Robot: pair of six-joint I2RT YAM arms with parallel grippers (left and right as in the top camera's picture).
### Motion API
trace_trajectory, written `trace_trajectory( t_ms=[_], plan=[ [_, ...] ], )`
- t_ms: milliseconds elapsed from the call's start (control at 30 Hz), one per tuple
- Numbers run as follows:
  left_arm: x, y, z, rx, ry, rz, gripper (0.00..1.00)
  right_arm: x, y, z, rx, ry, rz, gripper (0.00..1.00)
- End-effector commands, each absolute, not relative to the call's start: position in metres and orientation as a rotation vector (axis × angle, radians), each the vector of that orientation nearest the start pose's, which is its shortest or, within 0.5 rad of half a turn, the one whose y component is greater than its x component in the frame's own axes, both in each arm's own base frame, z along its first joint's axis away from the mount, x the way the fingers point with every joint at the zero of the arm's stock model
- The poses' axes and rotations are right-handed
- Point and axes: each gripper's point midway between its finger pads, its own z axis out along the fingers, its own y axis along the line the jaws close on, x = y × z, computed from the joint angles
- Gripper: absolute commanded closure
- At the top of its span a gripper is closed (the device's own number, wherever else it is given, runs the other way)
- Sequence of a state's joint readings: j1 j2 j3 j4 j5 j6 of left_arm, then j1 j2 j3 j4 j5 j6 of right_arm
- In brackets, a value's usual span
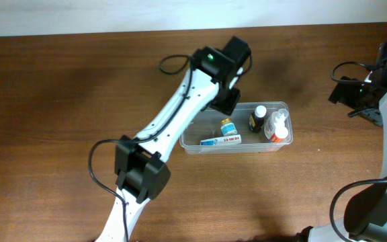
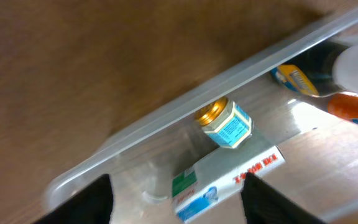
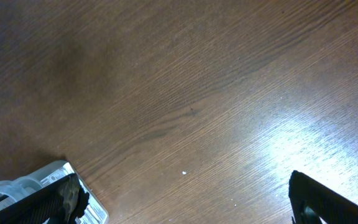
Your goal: Pack container
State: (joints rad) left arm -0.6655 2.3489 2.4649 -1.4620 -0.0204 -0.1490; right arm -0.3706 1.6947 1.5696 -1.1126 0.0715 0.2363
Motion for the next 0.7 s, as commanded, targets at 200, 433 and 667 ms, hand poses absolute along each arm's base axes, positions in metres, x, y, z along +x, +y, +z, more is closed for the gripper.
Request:
trace_trajectory(
  t_ms=[200,433,667],
  plan=[
    [0.393,-0.231,0.278,0.542,2.644,-0.068,0.21,0.352,-0.154,0.172,0.876,2.672,-0.153,0.02],
    [0.360,-0.185,0.331,0.370,2.591,-0.009,0.18,0.352,-0.154,0.172,0.876,2.672,-0.153,0.02],
    [0.320,-0.188,0.371,0.419,2.497,-0.102,0.13,0.352,-0.154,0.172,0.876,2.672,-0.153,0.01]
  ],
)
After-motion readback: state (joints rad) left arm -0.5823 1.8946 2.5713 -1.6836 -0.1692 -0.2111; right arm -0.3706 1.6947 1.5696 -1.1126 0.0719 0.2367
